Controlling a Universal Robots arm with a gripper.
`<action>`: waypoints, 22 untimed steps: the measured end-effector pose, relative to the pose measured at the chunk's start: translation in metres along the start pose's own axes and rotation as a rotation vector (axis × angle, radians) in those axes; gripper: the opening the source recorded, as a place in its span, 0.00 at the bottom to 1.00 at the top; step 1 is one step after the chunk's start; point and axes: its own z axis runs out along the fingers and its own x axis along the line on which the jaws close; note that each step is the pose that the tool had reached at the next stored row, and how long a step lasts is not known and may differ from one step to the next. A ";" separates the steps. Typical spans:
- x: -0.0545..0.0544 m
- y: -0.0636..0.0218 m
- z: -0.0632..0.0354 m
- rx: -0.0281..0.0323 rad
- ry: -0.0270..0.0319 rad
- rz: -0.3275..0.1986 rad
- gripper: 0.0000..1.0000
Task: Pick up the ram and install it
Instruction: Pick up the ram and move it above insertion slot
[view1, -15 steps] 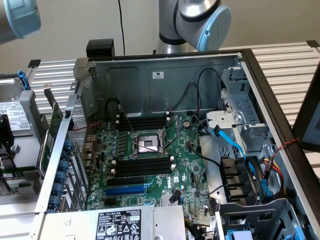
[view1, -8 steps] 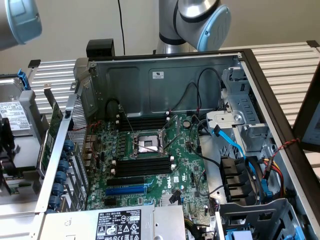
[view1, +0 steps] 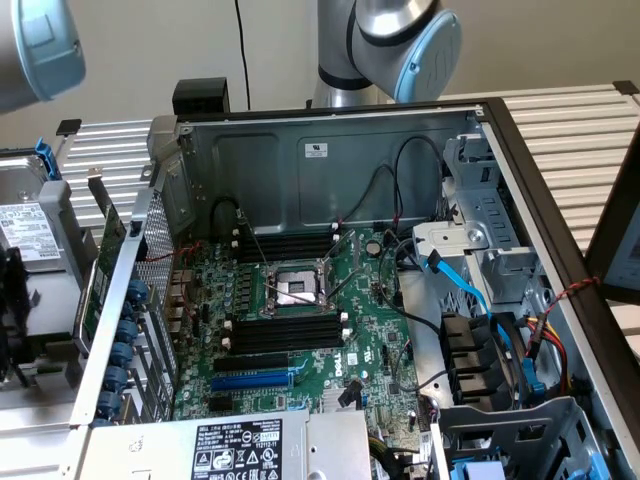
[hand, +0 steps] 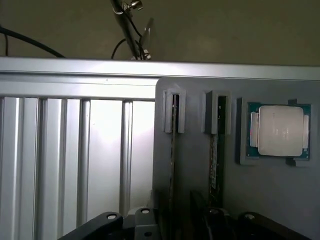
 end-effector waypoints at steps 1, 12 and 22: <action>0.000 0.0001 0.0000 -0.0001 -0.0001 0.000 0.36; 0.000 0.0019 -0.0404 0.0000 -0.0004 0.000 0.12; -0.001 0.0021 -0.0857 0.0000 -0.0003 0.000 0.12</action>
